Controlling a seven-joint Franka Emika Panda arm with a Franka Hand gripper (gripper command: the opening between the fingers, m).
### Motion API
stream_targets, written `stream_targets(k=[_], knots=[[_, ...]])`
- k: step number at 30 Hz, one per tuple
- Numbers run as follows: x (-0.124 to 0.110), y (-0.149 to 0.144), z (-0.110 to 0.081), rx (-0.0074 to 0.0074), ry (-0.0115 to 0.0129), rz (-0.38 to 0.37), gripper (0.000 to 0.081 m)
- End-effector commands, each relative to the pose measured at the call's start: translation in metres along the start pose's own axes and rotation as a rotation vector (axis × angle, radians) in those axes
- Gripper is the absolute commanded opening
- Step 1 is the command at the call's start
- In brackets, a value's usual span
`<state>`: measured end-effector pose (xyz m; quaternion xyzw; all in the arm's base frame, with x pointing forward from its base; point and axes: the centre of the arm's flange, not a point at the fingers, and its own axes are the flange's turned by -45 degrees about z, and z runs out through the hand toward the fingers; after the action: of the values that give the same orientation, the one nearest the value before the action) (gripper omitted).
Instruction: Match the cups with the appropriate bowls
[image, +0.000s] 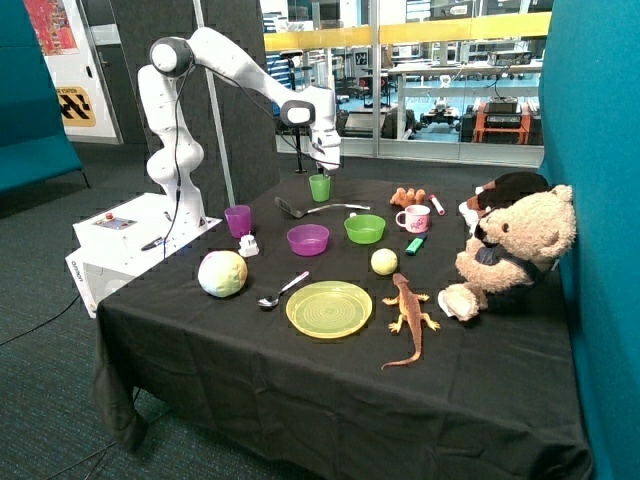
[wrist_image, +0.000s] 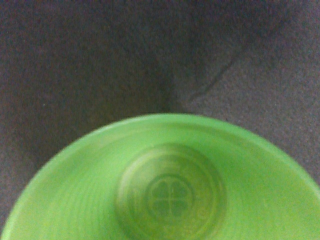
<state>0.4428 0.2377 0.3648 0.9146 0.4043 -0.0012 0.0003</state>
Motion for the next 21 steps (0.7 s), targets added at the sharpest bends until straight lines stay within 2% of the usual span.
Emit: stream_targets(k=[1, 12, 13, 15, 17, 21], knots=[[-0.003, -0.005, 0.006, -0.0004, 0.0025, -0.002, 0.0475], [-0.003, -0.001, 0.014, -0.0004, 0.0025, 0.009, 0.0446], [-0.003, -0.002, 0.015, -0.0004, 0.0025, 0.007, 0.0407], [-0.001, -0.003, 0.015, -0.0004, 0.0025, 0.003, 0.0447], [0.001, -0.004, 0.016, -0.0004, 0.0025, -0.001, 0.0406], [0.005, -0.002, 0.020, -0.0004, 0.0025, 0.005, 0.0453]])
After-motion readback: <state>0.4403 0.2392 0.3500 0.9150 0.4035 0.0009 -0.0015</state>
